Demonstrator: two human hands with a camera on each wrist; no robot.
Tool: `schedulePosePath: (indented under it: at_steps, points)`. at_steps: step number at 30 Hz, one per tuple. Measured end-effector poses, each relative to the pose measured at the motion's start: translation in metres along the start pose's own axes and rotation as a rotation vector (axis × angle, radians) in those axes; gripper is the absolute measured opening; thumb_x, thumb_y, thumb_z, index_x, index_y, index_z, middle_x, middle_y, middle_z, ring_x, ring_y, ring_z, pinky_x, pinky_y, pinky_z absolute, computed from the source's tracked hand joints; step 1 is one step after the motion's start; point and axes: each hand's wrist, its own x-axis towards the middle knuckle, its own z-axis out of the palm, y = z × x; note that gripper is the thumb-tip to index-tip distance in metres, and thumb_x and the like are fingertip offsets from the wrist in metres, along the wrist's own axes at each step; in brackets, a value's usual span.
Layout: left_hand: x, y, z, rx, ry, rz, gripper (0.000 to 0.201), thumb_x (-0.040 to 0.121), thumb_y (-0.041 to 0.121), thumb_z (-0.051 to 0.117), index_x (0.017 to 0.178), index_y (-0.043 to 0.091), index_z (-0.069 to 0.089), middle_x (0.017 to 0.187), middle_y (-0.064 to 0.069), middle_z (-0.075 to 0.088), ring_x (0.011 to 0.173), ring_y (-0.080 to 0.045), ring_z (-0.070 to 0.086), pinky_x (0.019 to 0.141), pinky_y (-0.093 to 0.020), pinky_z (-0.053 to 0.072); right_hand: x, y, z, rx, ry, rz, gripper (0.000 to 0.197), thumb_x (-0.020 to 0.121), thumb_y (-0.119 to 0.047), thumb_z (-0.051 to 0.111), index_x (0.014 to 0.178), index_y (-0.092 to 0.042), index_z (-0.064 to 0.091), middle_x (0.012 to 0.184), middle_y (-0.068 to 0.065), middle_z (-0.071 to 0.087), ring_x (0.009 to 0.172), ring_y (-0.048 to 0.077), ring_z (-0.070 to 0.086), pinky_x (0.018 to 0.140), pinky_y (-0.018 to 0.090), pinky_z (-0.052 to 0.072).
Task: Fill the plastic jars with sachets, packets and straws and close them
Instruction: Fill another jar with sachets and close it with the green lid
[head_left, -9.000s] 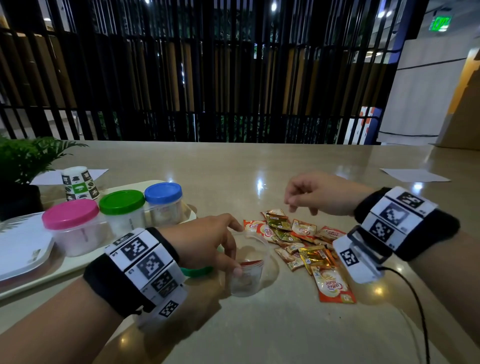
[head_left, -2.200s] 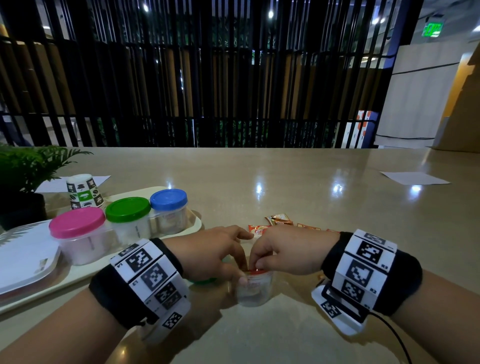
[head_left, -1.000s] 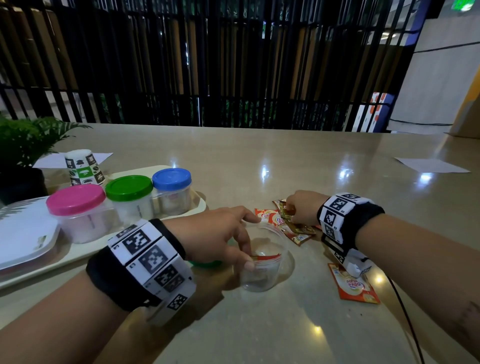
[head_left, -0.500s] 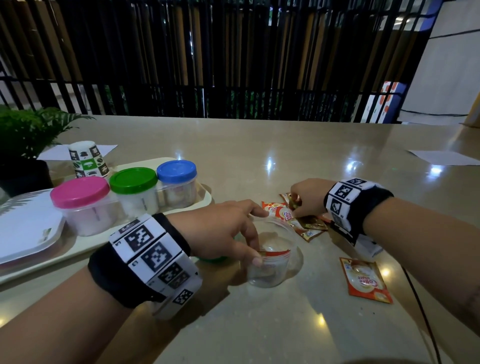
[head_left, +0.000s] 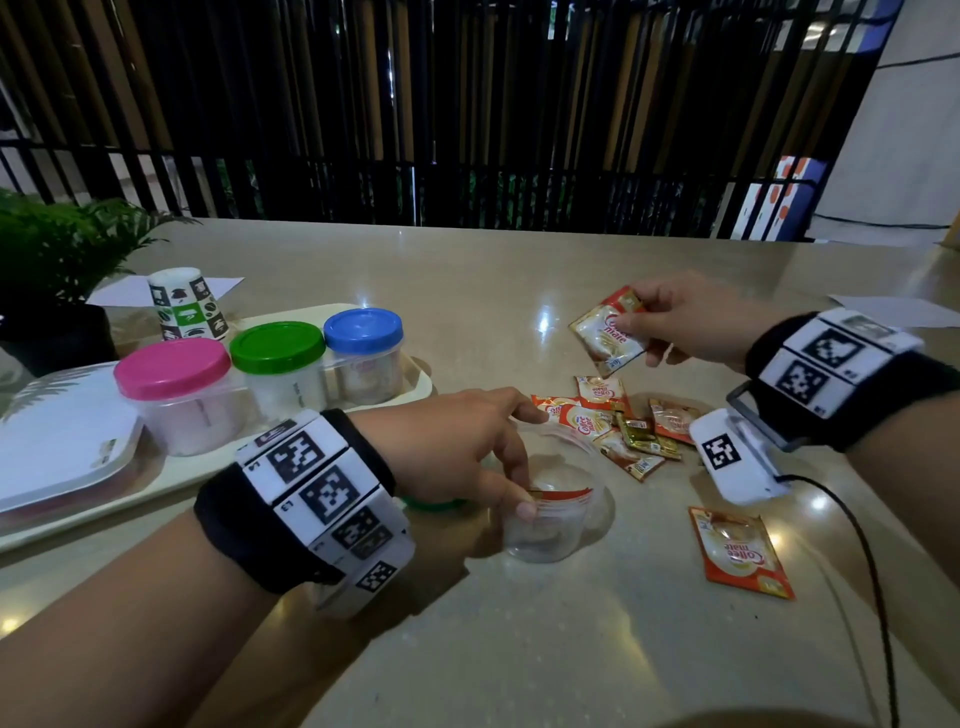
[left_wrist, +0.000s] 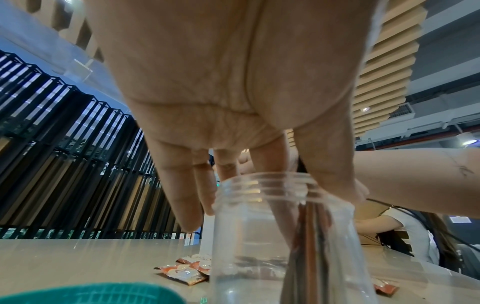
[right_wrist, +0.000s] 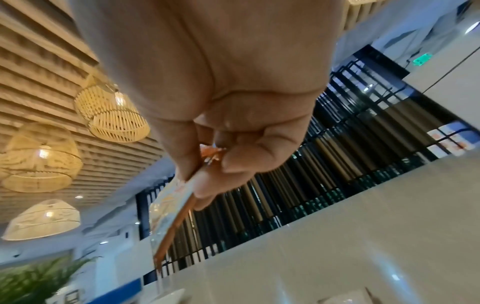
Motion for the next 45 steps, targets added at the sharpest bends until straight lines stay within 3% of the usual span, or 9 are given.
schedulePosePath:
  at_steps: [7, 11, 14, 22, 28, 32, 39, 42, 45]
  points:
    - [0.000, 0.002, -0.002, 0.018, -0.004, -0.019, 0.029, 0.083, 0.048, 0.068, 0.107, 0.032, 0.070, 0.150, 0.016, 0.029, 0.134, -0.008, 0.032, 0.110, -0.034, 0.035, -0.040, -0.030, 0.007, 0.090, -0.167, -0.132, 0.010, 0.092, -0.012, 0.059, 0.100, -0.009, 0.064, 0.077, 0.005, 0.065, 0.056, 0.004, 0.057, 0.058, 0.018, 0.050]
    - [0.000, 0.001, -0.001, -0.004, 0.074, -0.035, 0.043, 0.077, 0.048, 0.074, 0.113, 0.031, 0.057, 0.124, 0.015, 0.044, 0.116, -0.009, 0.046, 0.097, -0.027, 0.041, -0.050, -0.037, 0.020, -0.101, -0.235, -0.200, 0.008, 0.090, -0.018, 0.063, 0.094, -0.011, 0.067, 0.077, 0.010, 0.070, 0.065, 0.010, 0.063, 0.066, 0.031, 0.054]
    - [0.000, 0.001, -0.001, -0.026, 0.142, -0.079, 0.057, 0.070, 0.048, 0.080, 0.111, 0.034, 0.041, 0.114, 0.016, 0.047, 0.105, -0.007, 0.049, 0.087, -0.022, 0.041, -0.056, -0.038, 0.024, -0.172, -0.171, -0.231, 0.007, 0.089, -0.017, 0.065, 0.089, -0.010, 0.068, 0.069, 0.001, 0.068, 0.056, -0.002, 0.060, 0.058, 0.022, 0.049]
    - [0.002, 0.001, -0.003, 0.020, 0.077, -0.035, 0.062, 0.076, 0.049, 0.075, 0.130, 0.025, 0.055, 0.134, 0.012, 0.043, 0.117, -0.007, 0.046, 0.100, -0.026, 0.039, -0.062, -0.045, 0.051, -0.446, -0.219, -0.298, 0.011, 0.090, -0.019, 0.061, 0.094, -0.018, 0.072, 0.074, -0.010, 0.061, 0.060, -0.004, 0.053, 0.056, 0.010, 0.040]
    - [0.002, 0.000, -0.004, 0.091, -0.070, -0.006, 0.046, 0.088, 0.050, 0.061, 0.126, 0.025, 0.063, 0.149, 0.009, 0.024, 0.131, -0.010, 0.029, 0.104, -0.023, 0.030, -0.067, -0.055, 0.065, -0.629, -0.387, -0.336, 0.021, 0.094, -0.029, 0.053, 0.107, -0.029, 0.069, 0.091, -0.009, 0.064, 0.086, 0.012, 0.056, 0.079, 0.031, 0.047]
    - [0.003, 0.001, -0.005, 0.114, -0.103, -0.002, 0.043, 0.090, 0.049, 0.058, 0.126, 0.025, 0.064, 0.150, 0.009, 0.020, 0.134, -0.013, 0.026, 0.111, -0.031, 0.029, -0.066, -0.061, 0.069, -0.747, -0.486, -0.323, 0.025, 0.098, -0.025, 0.045, 0.113, -0.026, 0.065, 0.087, -0.007, 0.056, 0.076, 0.011, 0.048, 0.060, 0.022, 0.035]
    - [0.001, 0.005, -0.006, 0.171, -0.131, -0.017, 0.044, 0.093, 0.050, 0.052, 0.128, 0.025, 0.063, 0.153, 0.009, 0.016, 0.135, -0.014, 0.023, 0.112, -0.033, 0.026, -0.057, -0.060, 0.065, -0.627, -0.594, -0.280, 0.026, 0.098, -0.017, 0.044, 0.113, -0.019, 0.065, 0.094, -0.009, 0.059, 0.085, 0.010, 0.053, 0.071, 0.024, 0.043]
    - [0.000, 0.004, -0.006, 0.167, -0.123, -0.023, 0.040, 0.092, 0.051, 0.053, 0.123, 0.028, 0.064, 0.152, 0.008, 0.020, 0.134, -0.014, 0.026, 0.113, -0.036, 0.028, -0.059, -0.052, 0.048, -0.328, -0.470, -0.226, 0.020, 0.096, -0.013, 0.049, 0.104, -0.023, 0.065, 0.094, -0.009, 0.069, 0.090, 0.007, 0.063, 0.086, 0.026, 0.050]
    - [0.001, 0.004, -0.006, 0.147, -0.118, -0.016, 0.037, 0.092, 0.050, 0.054, 0.119, 0.028, 0.066, 0.153, 0.013, 0.018, 0.136, -0.012, 0.025, 0.114, -0.040, 0.028, -0.061, -0.032, 0.019, -0.120, -0.274, -0.172, 0.016, 0.094, -0.006, 0.051, 0.094, -0.020, 0.058, 0.084, 0.000, 0.068, 0.080, 0.011, 0.064, 0.079, 0.031, 0.050]
